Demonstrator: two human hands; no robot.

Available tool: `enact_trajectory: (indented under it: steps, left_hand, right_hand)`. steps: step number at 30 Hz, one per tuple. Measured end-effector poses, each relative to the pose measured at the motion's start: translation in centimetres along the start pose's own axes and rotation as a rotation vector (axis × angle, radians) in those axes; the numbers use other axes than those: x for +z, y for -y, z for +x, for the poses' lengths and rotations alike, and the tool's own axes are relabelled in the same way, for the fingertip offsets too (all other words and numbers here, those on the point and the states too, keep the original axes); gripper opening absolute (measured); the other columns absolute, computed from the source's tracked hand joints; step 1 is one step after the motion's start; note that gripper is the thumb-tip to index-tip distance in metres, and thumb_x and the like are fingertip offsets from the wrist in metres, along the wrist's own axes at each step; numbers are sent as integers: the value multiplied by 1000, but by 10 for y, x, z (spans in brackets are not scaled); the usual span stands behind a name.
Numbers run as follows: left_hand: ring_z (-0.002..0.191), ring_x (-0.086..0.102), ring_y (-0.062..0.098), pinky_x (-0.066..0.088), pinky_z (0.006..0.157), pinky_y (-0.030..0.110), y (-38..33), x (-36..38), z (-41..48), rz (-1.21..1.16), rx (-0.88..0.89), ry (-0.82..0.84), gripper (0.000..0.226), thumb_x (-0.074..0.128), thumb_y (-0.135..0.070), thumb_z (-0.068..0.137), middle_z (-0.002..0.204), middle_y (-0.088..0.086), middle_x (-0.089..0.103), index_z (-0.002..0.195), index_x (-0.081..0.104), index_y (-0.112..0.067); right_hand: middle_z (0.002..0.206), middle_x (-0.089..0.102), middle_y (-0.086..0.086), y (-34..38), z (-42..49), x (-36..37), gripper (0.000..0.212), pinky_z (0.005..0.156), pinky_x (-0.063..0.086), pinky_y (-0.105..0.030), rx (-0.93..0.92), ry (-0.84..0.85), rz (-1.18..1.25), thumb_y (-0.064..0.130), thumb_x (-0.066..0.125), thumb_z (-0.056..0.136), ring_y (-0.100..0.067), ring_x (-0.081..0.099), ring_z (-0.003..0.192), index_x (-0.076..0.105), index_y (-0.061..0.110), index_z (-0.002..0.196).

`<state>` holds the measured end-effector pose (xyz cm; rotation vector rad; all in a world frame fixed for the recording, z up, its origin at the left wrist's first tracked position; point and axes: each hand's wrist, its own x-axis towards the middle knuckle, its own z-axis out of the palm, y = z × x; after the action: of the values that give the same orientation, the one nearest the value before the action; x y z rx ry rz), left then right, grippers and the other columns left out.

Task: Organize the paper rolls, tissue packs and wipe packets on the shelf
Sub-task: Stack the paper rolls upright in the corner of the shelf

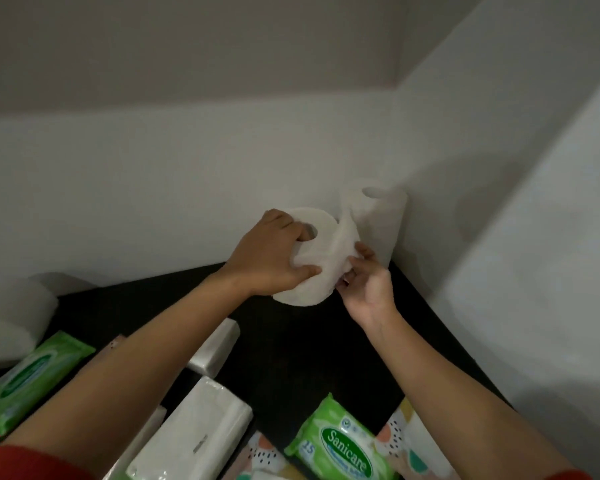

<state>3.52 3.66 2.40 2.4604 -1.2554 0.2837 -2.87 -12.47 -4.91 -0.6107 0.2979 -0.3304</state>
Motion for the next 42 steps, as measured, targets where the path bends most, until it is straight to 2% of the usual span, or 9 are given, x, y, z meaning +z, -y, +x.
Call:
enact_trajectory:
  steps: [6,10,18,21,25,28,32,39,42]
  left_hand:
    - [113,45,19,35,84,23,-23,22,-44,-28,55,3,54,72,-51,72,112,0,59,114,60,-18]
    - [106,51,22,34,87,24,-34,49,-65,8,48,49,56,66,-57,69,107,1,64,108,62,-17]
    - [101,57,25,40,102,48,-39,84,-80,97,85,75,53,72,-56,67,102,0,64,101,63,-16]
    - [99,55,16,38,97,33,-33,76,-72,53,77,73,60,50,-74,72,99,-6,63,100,63,-23]
    - [96,52,17,38,82,29,-23,56,-40,-49,-60,-13,57,40,-68,81,97,-4,62,107,63,-22]
    - [108,47,18,37,91,33,-9,48,-11,-54,-158,-12,35,51,-45,91,107,-4,60,119,57,-23]
    - [116,44,23,35,91,34,11,55,15,21,-141,23,43,60,-30,87,124,2,54,127,52,-19]
    - [140,26,25,21,114,41,37,80,31,211,-114,267,70,63,-37,85,146,4,38,146,30,-24]
    - [139,28,23,20,113,41,41,88,30,269,-98,253,71,63,-38,86,144,3,38,146,28,-25]
  right_hand:
    - [98,69,-8,4,-22,-40,16,84,54,-37,3,134,-117,14,64,81,-23,65,94,62,7,95]
    - [85,69,-4,9,-32,-68,14,68,55,-26,21,50,-518,-3,60,84,-17,63,82,62,11,87]
    - [86,63,-3,23,-38,-95,36,65,48,-20,-62,-18,-1085,-2,65,85,-13,61,78,55,16,114]
    - [89,62,-2,22,-31,-97,34,69,47,-21,-61,-28,-1146,-1,62,87,-13,60,81,58,13,117]
    - [85,63,0,24,-23,-95,22,67,45,-19,-81,-28,-1172,-1,61,88,-9,60,76,62,12,106]
    - [86,63,0,27,-18,-97,17,65,44,-17,-97,-57,-1164,1,61,89,-9,59,78,62,12,103]
    - [88,63,-2,26,-13,-107,18,67,45,-17,-54,-64,-1198,0,61,88,-16,59,84,61,12,101]
    - [87,62,3,17,-2,-108,15,64,42,-15,2,-5,-1301,4,60,90,-10,58,81,60,15,101]
    - [89,63,3,11,2,-106,16,67,44,-18,-3,32,-1326,5,60,89,-8,58,82,62,15,101]
